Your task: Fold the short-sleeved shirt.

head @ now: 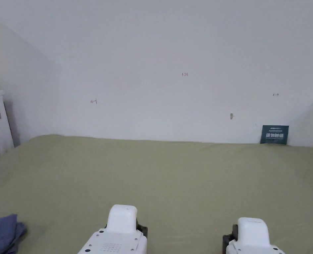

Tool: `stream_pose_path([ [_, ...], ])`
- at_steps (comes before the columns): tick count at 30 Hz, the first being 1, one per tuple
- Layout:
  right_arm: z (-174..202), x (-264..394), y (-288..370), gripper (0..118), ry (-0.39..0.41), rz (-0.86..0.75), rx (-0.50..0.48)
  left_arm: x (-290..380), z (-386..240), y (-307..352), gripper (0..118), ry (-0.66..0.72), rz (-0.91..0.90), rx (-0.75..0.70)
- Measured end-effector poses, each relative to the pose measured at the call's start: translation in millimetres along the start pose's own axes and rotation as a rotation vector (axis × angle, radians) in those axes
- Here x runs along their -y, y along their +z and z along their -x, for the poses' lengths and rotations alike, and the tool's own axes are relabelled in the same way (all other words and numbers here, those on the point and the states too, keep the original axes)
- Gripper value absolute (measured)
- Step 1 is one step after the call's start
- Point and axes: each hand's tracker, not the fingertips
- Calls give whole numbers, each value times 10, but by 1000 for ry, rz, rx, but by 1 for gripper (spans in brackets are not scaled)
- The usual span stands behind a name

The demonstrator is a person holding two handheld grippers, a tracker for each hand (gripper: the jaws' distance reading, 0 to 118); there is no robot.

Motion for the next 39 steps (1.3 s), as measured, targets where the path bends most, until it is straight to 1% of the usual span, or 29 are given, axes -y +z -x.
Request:
stream_pose_path([
  [3,-147,-18,91,1,-6,-23,43,19,-145,59,0,-33,-26,-7],
  [4,-173,-27,114,1,-5,-24,43,19,-198,80,0,-36,-25,-5],
  [8,-177,-42,168,1,18,-42,50,9,-195,114,0,4,-24,7],
  [10,-170,-70,182,1,29,-51,53,-21,-179,141,1,3,-29,7],
  [11,-166,-91,204,2,32,-58,54,-46,-164,159,8,-2,-38,8],
  [12,-167,-108,214,7,33,-67,54,-90,-175,189,22,-3,-45,6],
  [13,-169,-137,225,16,34,-77,57,-128,-148,216,44,-1,-60,10],
  [14,-175,-172,237,38,34,-85,56,-173,-120,233,83,-1,-75,17],
  [15,-175,-200,247,63,36,-89,55,-206,-98,231,107,4,-87,19],
  [16,-177,-238,250,88,40,-92,55,-252,-84,241,118,10,-96,18],
  [17,-176,-267,247,108,43,-94,53,-276,-62,256,118,26,-120,13],
  [18,-170,-283,248,115,45,-95,52,-291,-37,274,118,39,-158,6],
  [19,-179,-284,248,117,45,-114,57,-305,-8,285,118,41,-177,10],
  [24,-152,-267,232,118,55,-128,52,-293,61,251,118,57,-166,-37],
  [28,-152,-259,217,118,41,-115,47,-270,167,223,118,88,-153,-48],
  [33,-158,-295,206,118,52,-131,45,-233,205,208,118,66,-142,-61],
  [39,-181,-313,171,118,34,-124,48,-197,215,215,118,66,-146,-40],
])
